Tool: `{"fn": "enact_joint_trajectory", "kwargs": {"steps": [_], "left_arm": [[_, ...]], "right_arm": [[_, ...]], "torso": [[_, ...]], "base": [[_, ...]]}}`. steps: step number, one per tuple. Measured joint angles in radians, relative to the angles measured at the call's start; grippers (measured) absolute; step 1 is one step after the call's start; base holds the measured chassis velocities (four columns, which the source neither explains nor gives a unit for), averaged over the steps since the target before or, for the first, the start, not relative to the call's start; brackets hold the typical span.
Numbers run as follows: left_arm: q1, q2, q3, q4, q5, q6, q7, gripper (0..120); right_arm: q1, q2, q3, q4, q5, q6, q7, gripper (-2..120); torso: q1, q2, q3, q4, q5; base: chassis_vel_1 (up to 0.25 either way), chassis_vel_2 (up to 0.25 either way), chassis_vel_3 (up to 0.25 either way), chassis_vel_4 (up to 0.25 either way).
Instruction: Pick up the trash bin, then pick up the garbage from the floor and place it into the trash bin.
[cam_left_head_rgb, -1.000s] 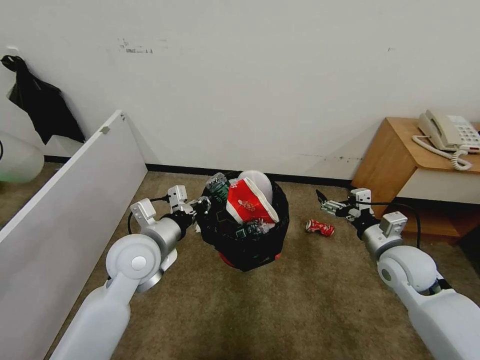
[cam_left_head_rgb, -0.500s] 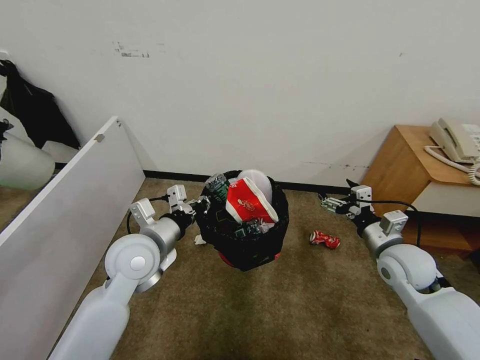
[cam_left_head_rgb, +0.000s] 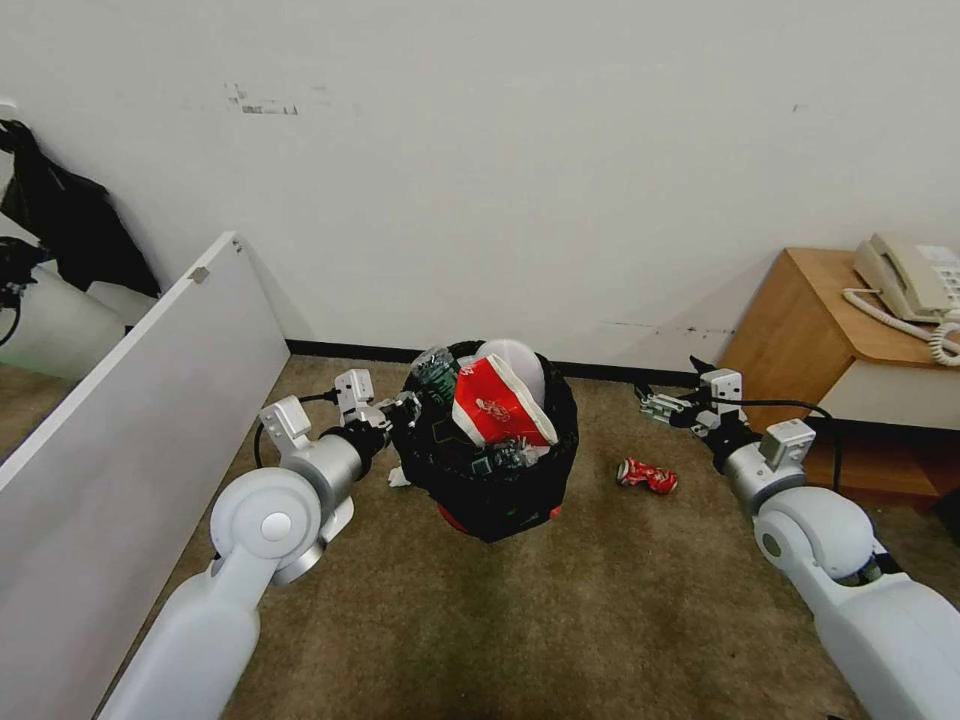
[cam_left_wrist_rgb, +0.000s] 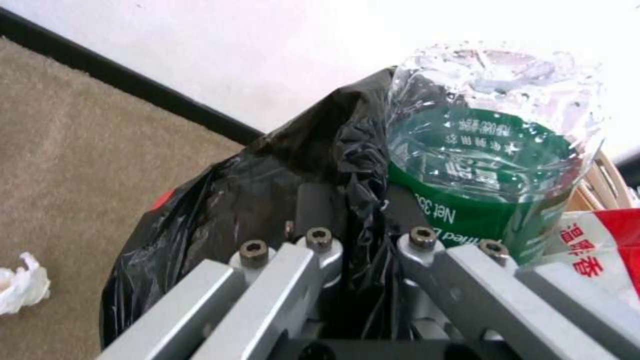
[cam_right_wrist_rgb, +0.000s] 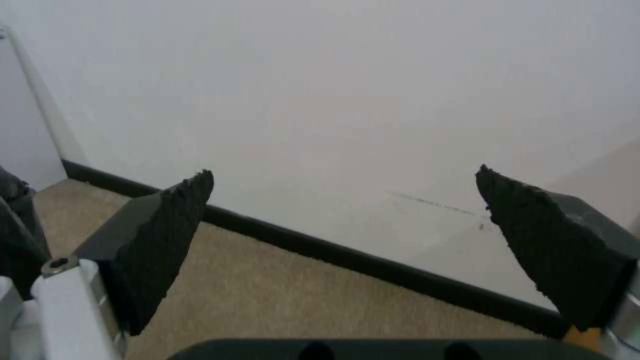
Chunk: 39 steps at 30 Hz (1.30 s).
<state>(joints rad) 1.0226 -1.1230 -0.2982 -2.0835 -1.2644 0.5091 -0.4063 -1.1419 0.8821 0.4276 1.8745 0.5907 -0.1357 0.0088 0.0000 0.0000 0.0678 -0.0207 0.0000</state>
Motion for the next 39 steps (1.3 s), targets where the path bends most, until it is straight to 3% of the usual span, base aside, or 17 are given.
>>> {"fn": "enact_joint_trajectory", "kwargs": {"steps": [21,39], "left_arm": [[-0.009,-0.004,0.004,0.011,0.001,0.000,0.000,4],[-0.006,-0.006,0.009,0.011,0.004,0.000,0.000,4]], "right_arm": [[0.018,0.001,-0.004,-0.010,-0.015,0.018,0.002,100],[0.018,0.001,-0.005,-0.017,-0.017,0.044,-0.023,100]], "torso": [[0.000,0.000,0.001,0.0002,0.0000],[0.000,0.000,0.000,0.0001,0.0000]], "base": [[-0.196,0.190,0.188,-0.177],[0.003,-0.006,-0.007,0.006]]}}
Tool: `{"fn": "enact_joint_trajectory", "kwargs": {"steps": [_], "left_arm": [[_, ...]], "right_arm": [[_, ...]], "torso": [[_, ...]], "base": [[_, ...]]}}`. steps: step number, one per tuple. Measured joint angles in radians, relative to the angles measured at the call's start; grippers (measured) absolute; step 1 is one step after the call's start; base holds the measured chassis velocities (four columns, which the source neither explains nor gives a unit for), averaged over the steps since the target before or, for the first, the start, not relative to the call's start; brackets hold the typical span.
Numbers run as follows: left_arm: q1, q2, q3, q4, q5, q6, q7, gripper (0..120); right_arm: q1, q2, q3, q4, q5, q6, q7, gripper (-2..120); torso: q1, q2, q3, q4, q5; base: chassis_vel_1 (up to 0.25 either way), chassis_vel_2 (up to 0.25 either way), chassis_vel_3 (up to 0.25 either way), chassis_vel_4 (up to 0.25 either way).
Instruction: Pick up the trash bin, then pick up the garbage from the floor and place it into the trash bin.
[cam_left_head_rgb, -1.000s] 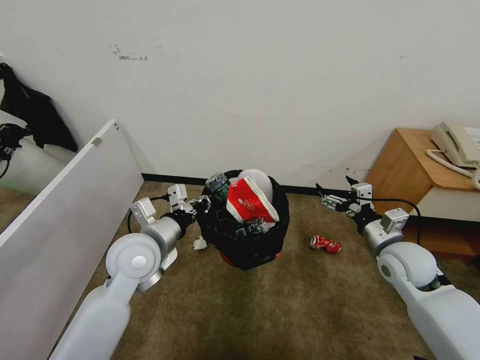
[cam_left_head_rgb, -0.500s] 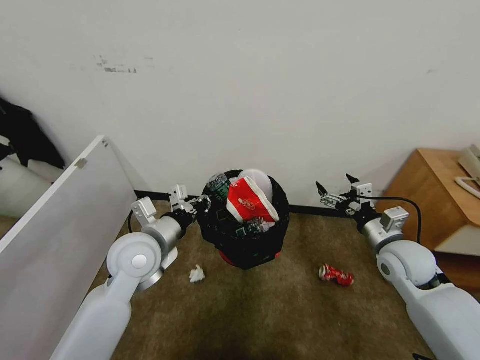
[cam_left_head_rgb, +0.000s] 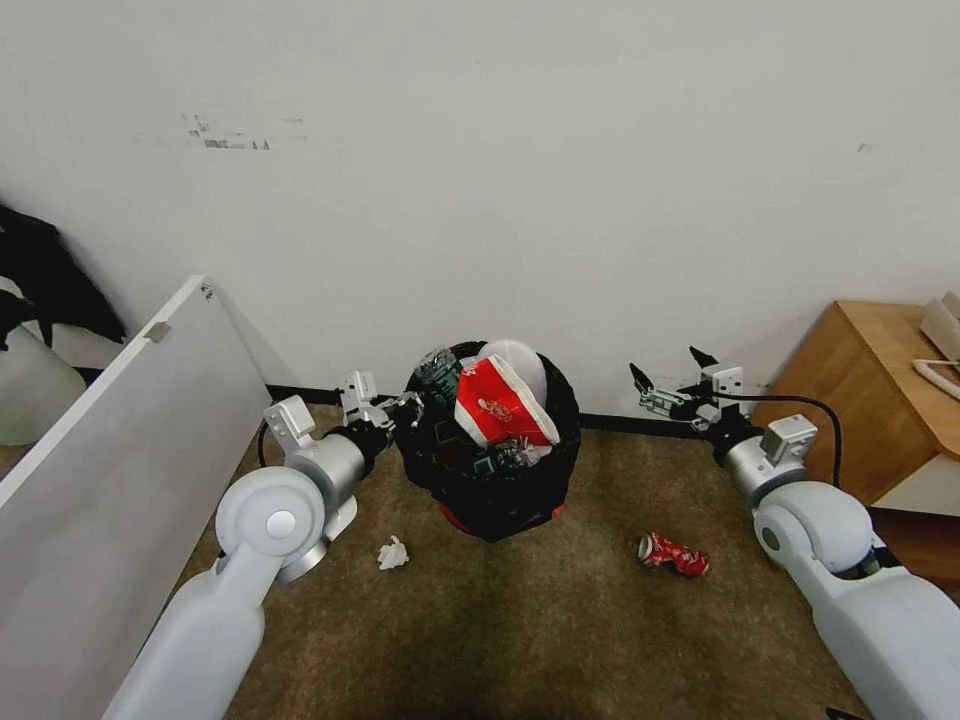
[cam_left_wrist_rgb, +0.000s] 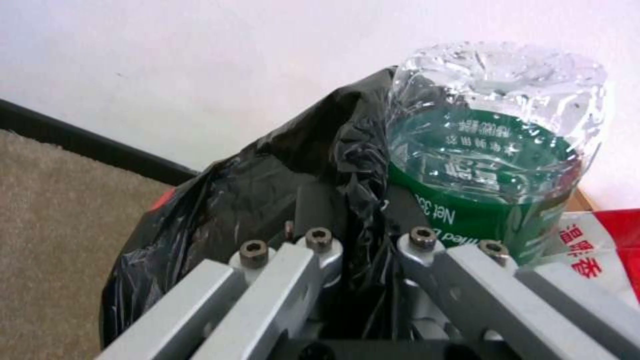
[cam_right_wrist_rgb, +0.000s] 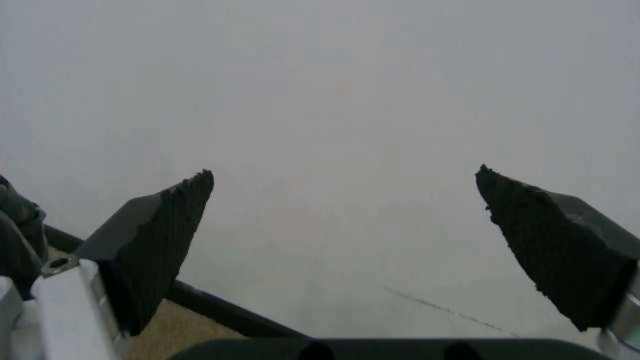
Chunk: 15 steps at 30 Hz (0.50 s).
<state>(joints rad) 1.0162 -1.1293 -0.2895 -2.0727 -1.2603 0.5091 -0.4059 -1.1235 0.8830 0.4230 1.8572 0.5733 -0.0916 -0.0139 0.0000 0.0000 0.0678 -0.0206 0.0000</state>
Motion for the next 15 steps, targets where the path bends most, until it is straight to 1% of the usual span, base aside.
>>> {"fn": "enact_joint_trajectory", "kwargs": {"steps": [6,8,10,11,12,13,15], "left_arm": [[-0.001,0.001,0.000,0.000,0.000,0.000,0.000,4],[-0.001,0.001,0.001,0.000,0.000,0.000,0.000,4],[-0.001,0.001,0.001,0.002,0.000,0.000,0.000,4],[-0.001,0.001,0.001,0.002,0.000,0.000,0.000,4],[-0.003,0.001,0.001,0.002,-0.001,0.000,0.000,4],[-0.003,0.001,0.001,0.002,-0.001,0.000,0.000,4],[-0.003,0.001,0.001,0.002,-0.001,0.001,0.000,4]], "right_arm": [[0.008,0.000,-0.004,-0.006,-0.001,0.000,0.011,100],[0.014,-0.001,-0.004,-0.011,-0.008,-0.013,0.013,100],[0.025,-0.014,-0.004,-0.025,-0.026,-0.053,0.013,100],[0.025,-0.014,-0.004,-0.025,-0.026,-0.053,0.013,100],[0.028,-0.022,-0.004,-0.027,-0.028,-0.088,0.021,100],[0.028,-0.022,-0.004,-0.027,-0.028,-0.088,0.021,100],[0.026,-0.038,0.002,-0.020,-0.021,-0.145,0.018,100]], "torso": [[0.000,0.000,0.000,-0.0001,0.0000],[0.000,0.000,0.000,0.0000,0.0000],[0.000,0.000,0.000,0.0000,0.0000],[0.000,0.000,0.000,0.0000,0.0000],[0.000,0.000,0.000,0.0000,0.0000],[0.000,0.000,0.000,0.0000,0.0000],[0.000,0.000,0.000,0.0000,0.0002]], "base": [[0.000,0.000,0.000,0.000],[0.000,0.000,0.000,0.000],[0.000,0.000,0.000,0.000],[0.000,0.000,0.000,0.000],[0.000,0.000,0.000,0.000],[0.000,0.000,0.000,0.000],[0.000,0.000,0.000,0.000]]}}
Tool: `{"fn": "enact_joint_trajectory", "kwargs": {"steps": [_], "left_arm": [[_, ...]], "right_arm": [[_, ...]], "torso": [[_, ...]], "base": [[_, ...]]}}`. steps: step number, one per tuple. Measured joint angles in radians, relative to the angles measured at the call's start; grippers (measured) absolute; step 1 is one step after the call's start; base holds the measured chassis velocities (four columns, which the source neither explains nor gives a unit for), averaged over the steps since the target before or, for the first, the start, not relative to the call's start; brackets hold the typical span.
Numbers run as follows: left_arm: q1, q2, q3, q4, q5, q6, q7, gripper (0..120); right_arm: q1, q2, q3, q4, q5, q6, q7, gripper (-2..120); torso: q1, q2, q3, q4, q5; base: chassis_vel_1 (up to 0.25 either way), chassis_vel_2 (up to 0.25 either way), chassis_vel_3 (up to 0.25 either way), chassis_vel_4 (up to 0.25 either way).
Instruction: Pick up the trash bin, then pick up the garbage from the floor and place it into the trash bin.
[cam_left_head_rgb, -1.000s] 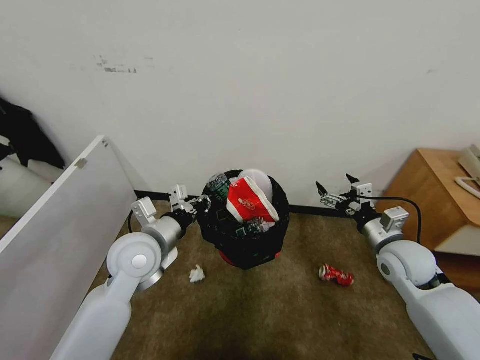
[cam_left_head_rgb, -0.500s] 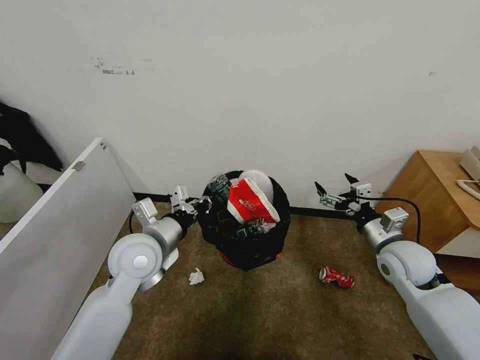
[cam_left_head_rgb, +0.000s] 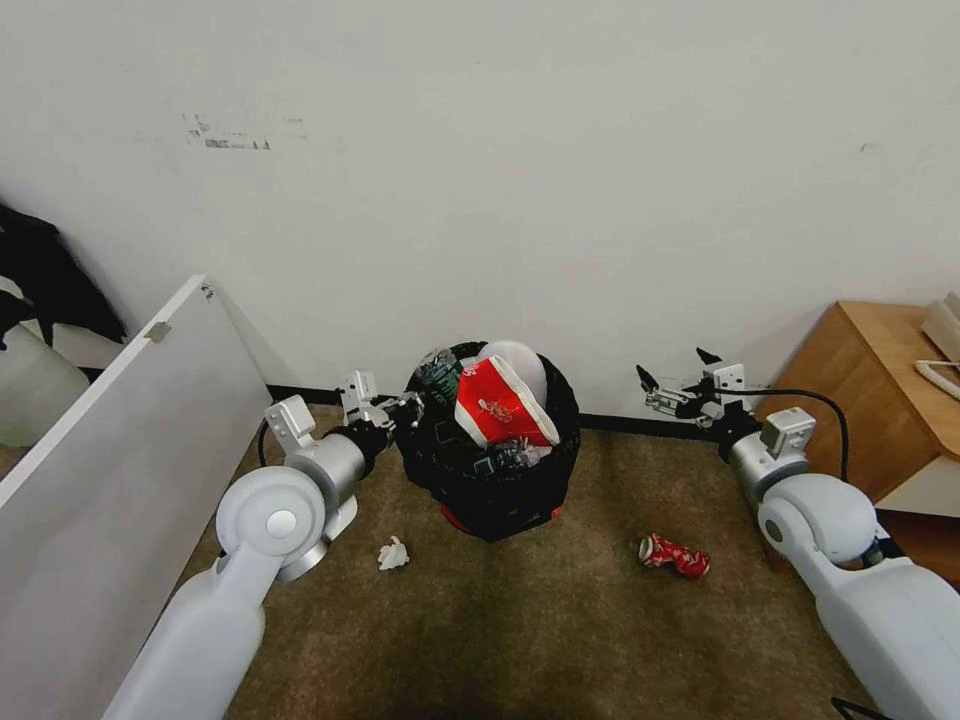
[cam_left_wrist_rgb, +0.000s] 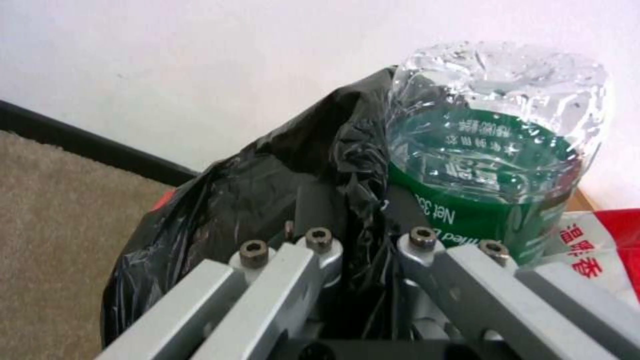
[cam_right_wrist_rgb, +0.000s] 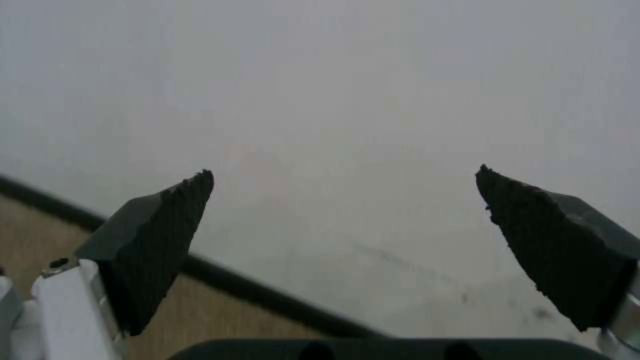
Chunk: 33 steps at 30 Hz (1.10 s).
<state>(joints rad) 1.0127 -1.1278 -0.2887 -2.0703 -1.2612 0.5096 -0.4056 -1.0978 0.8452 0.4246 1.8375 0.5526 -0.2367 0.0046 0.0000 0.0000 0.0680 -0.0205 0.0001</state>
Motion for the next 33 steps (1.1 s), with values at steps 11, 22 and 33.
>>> {"fn": "enact_joint_trajectory", "kwargs": {"steps": [11,22,33], "left_arm": [[-0.003,-0.002,-0.004,0.008,0.000,0.000,0.004,4],[-0.001,-0.005,-0.008,0.009,0.006,0.000,0.009,4],[0.001,-0.010,-0.011,0.016,0.016,-0.001,0.015,4]], "right_arm": [[-0.037,-0.069,0.052,0.085,0.062,-0.313,-0.075,100],[0.015,-0.115,0.047,0.098,0.146,-0.506,-0.148,100],[0.004,-0.193,0.117,0.048,-0.055,-0.507,-0.540,100]], "torso": [[0.000,0.000,0.000,-0.0002,-0.0002],[0.000,0.000,0.000,0.0000,0.0000],[0.000,0.000,0.000,-0.0001,-0.0001]], "base": [[0.000,0.000,0.000,0.000],[0.000,0.000,0.000,0.000],[0.000,0.000,0.000,0.000]]}}
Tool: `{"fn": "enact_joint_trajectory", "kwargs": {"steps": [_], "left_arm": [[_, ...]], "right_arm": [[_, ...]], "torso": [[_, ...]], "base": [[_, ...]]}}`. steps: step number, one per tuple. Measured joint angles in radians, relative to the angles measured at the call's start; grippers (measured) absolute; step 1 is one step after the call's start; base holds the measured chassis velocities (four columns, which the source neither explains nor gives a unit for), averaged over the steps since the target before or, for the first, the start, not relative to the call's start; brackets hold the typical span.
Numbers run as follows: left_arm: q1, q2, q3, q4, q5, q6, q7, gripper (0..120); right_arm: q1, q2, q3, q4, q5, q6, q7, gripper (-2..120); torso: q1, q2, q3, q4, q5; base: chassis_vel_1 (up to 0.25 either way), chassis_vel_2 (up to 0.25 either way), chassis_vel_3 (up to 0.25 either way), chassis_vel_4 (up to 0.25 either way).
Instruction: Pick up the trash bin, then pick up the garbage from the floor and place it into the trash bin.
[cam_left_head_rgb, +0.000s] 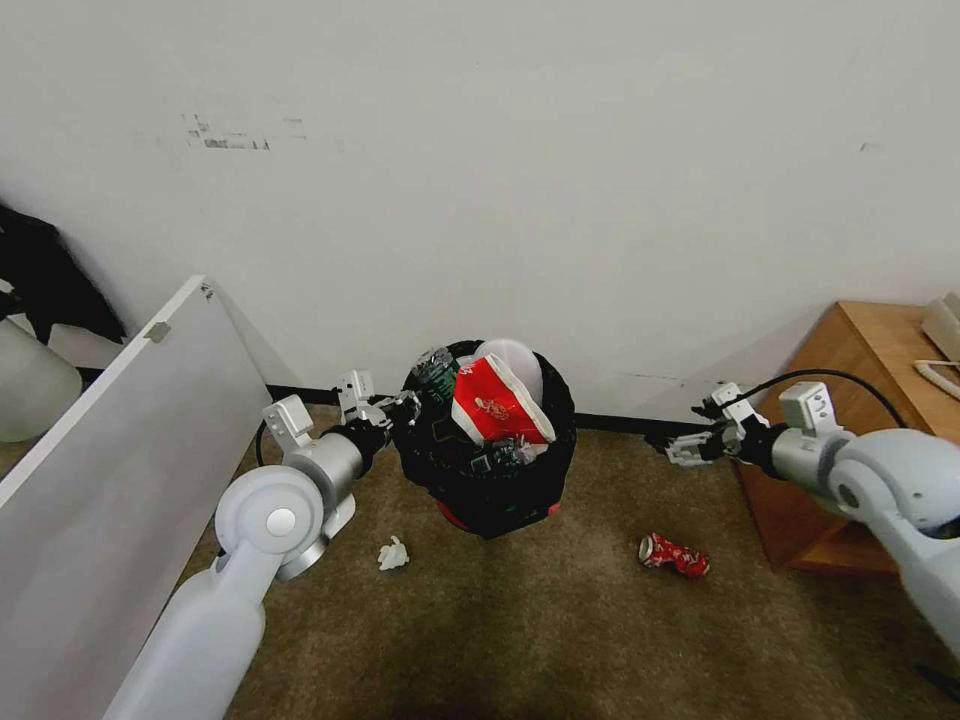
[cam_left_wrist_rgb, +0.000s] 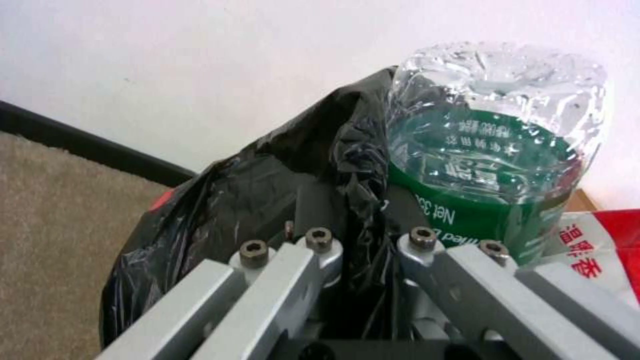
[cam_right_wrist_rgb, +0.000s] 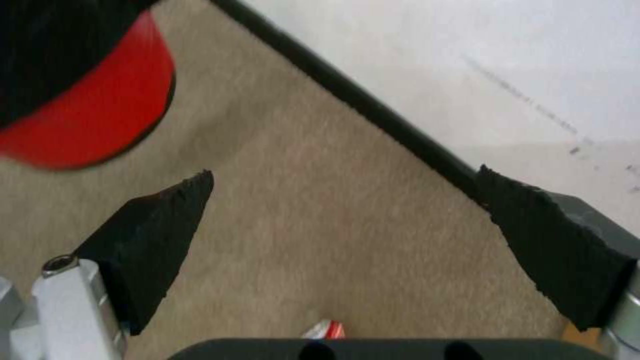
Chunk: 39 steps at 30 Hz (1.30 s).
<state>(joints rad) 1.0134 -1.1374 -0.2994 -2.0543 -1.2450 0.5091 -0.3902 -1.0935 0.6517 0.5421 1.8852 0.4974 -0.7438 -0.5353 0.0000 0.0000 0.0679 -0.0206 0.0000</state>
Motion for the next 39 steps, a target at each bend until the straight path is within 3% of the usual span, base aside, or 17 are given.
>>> {"fn": "enact_joint_trajectory", "kwargs": {"steps": [5,12,25,39], "left_arm": [[-0.001,-0.001,0.000,0.002,0.002,-0.002,0.001,4],[-0.001,0.000,0.000,0.004,0.003,-0.003,0.002,4],[0.003,0.002,-0.001,0.004,0.007,-0.005,0.006,4],[0.012,-0.003,0.003,-0.003,0.018,-0.008,0.007,4]], "right_arm": [[-0.004,-0.013,0.004,-0.031,-0.040,0.006,-0.054,100],[-0.050,-0.033,0.008,-0.079,-0.146,0.095,-0.133,100],[-0.073,-0.016,-0.031,-0.170,-0.241,0.202,-0.150,100],[-0.041,0.065,-0.101,-0.381,-0.336,0.372,-0.150,100]], "torso": [[0.000,0.000,0.000,0.0000,0.0001],[0.000,0.000,0.000,-0.0001,0.0001],[0.000,0.000,0.000,0.0001,-0.0001],[0.000,0.000,0.000,0.0000,0.0000]], "base": [[0.000,0.000,0.000,0.000],[0.000,0.000,0.000,0.000],[0.000,0.000,0.000,0.000],[0.000,0.000,0.000,0.000]]}}
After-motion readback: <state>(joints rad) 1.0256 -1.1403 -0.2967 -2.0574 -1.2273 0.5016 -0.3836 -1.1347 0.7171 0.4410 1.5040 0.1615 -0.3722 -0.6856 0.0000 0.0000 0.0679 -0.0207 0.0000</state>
